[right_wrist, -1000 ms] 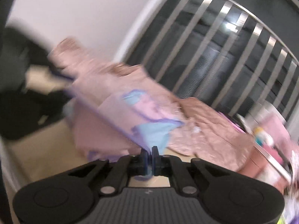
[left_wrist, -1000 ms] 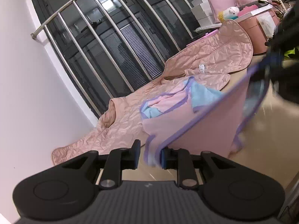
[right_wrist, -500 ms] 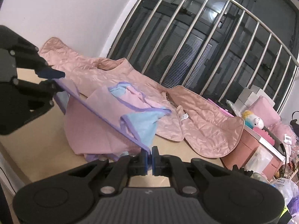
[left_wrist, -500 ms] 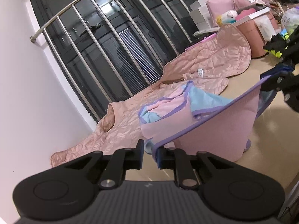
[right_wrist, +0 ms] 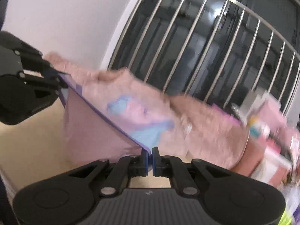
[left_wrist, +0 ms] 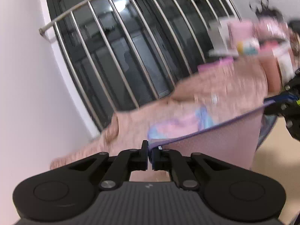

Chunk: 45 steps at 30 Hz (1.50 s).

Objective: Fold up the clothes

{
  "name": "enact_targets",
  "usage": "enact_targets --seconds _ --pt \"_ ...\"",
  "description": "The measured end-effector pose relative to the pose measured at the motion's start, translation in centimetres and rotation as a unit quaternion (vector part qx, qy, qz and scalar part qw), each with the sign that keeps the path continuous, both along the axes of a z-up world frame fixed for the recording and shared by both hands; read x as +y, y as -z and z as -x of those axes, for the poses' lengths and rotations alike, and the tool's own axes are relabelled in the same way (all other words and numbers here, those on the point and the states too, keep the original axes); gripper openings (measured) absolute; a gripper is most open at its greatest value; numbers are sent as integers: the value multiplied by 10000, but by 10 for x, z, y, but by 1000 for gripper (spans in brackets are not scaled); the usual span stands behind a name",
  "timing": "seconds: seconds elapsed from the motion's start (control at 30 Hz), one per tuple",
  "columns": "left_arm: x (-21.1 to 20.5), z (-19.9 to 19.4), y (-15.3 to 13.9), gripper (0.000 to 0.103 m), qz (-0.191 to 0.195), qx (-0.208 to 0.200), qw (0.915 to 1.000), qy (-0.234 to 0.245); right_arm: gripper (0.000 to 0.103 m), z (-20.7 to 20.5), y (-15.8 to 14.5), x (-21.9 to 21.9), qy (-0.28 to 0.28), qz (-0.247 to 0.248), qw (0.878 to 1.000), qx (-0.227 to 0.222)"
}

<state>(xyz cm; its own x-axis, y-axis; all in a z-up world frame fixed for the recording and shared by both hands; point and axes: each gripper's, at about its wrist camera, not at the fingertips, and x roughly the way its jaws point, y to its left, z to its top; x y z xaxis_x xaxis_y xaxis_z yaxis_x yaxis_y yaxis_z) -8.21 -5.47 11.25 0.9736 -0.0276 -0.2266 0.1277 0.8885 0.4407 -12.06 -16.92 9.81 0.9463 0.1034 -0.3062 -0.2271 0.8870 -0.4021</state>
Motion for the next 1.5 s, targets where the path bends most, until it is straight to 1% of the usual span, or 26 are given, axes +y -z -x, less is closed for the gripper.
enact_targets --seconds 0.07,0.1,0.13,0.23,0.27,0.33,0.4,0.43,0.47,0.5,0.53,0.57,0.63,0.67,0.73,0.77,0.83,0.9,0.93,1.03,1.13,1.2,1.3,1.37,1.43,1.5 --pt "2 -9 -47 3 -113 -153 9994 286 3 -12 -52 -9 -137 -11 9993 -338" --pt "6 -17 -73 4 -118 -65 9990 427 3 -19 -80 -14 -202 44 9989 -411" --pt "11 -25 -99 4 -124 22 9983 567 3 -27 -106 -20 -297 80 9987 -416" --pt "23 -48 -176 4 -156 258 9949 960 3 -50 -193 -40 -752 -27 9970 -183" --pt "25 -49 -201 4 -237 208 9949 957 3 -56 -222 -44 -839 8 9964 -152" --pt "29 -51 -250 4 -384 104 9947 952 3 -56 -269 -45 -850 158 9957 -322" --pt "27 -42 -290 4 -400 -76 9941 1002 3 -43 -309 -46 -827 142 9940 -705" --pt "25 -39 -308 4 -401 -134 9938 1031 3 -38 -323 -46 -856 83 9924 -878" --pt "23 -44 -321 3 -372 12 9941 1022 4 -41 -331 -40 -794 246 9928 -868" --pt "19 -53 -327 3 -398 272 9943 956 4 -47 -337 -33 -709 458 9931 -819" --pt "14 -57 -330 3 -523 379 9940 881 4 -53 -335 -26 -630 721 9930 -691" --pt "10 -55 -333 3 -630 332 9939 846 4 -55 -337 -25 -606 773 9931 -636" --pt "9 -45 -337 2 -660 174 9923 1030 3 -47 -351 -34 -871 161 9941 -627" --pt "10 -46 -337 2 -650 217 9927 990 3 -48 -350 -38 -859 -24 9945 -598" --pt "12 -49 -337 2 -558 327 9933 955 3 -65 -325 -31 -481 581 9965 -364" --pt "13 -49 -336 2 -533 377 9934 944 3 -65 -318 -31 -501 605 9964 -306" --pt "10 -48 -328 2 -666 435 9921 971 3 -59 -310 -35 -637 451 9966 -273" --pt "7 -48 -319 2 -787 508 9906 996 3 -60 -306 -37 -682 505 9963 -143" --pt "9 -53 -315 2 -794 614 9899 1002 3 -61 -304 -38 -697 547 9960 -69" --pt "16 -61 -309 2 -651 780 9890 1078 3 -69 -299 -37 -832 692 9939 232" --pt "24 -74 -312 2 -528 796 9896 1075 3 -78 -298 -34 -878 695 9931 350" --pt "30 -88 -317 3 -509 732 9911 993 3 -94 -299 -31 -868 698 9933 306" --pt "37 -125 -318 3 -482 627 9936 808 3 -135 -304 -23 -809 708 9938 285" --pt "40 -156 -311 3 -436 613 9948 694 3 -172 -304 -13 -719 753 9943 234" --pt "43 -192 -299 3 -441 499 9961 581 3 -215 -304 -4 -581 787 9951 167" --pt "44 -231 -290 3 -547 251 9971 471 3 -261 -303 4 -419 840 9956 50"
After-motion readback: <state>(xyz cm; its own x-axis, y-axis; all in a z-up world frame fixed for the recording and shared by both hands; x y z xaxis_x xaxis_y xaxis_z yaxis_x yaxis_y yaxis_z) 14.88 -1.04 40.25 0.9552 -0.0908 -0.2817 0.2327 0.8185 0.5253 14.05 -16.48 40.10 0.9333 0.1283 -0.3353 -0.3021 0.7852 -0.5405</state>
